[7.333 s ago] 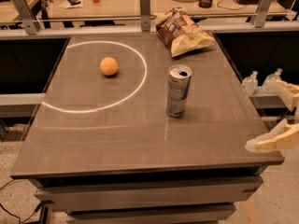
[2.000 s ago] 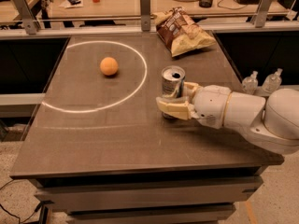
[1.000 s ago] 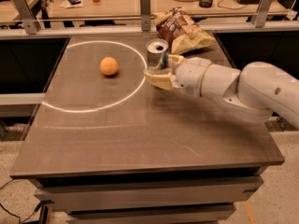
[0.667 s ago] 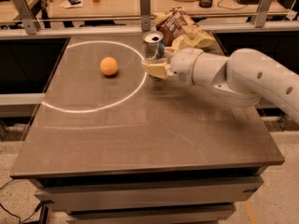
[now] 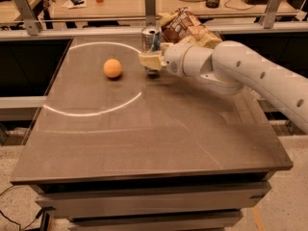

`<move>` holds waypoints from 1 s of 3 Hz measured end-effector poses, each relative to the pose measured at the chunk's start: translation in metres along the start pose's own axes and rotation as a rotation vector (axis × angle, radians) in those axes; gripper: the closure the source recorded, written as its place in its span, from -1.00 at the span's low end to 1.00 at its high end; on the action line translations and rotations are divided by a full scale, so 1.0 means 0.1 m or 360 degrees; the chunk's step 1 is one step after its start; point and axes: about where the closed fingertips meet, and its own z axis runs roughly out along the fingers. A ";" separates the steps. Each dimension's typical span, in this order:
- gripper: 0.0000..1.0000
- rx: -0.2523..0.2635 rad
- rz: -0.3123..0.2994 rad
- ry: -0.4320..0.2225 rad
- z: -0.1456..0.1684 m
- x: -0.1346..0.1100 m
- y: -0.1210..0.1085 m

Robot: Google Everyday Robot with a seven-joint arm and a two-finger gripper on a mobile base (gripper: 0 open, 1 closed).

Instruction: Move redbull can near orange

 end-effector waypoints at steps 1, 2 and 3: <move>1.00 -0.0019 0.0056 -0.0029 0.21 -0.03 0.02; 1.00 -0.0059 0.0080 -0.0040 0.28 -0.05 0.11; 1.00 -0.0085 0.0093 -0.0041 0.32 -0.04 0.17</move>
Offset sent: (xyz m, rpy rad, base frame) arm 0.0080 0.0373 -0.0025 0.0755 0.0418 0.0484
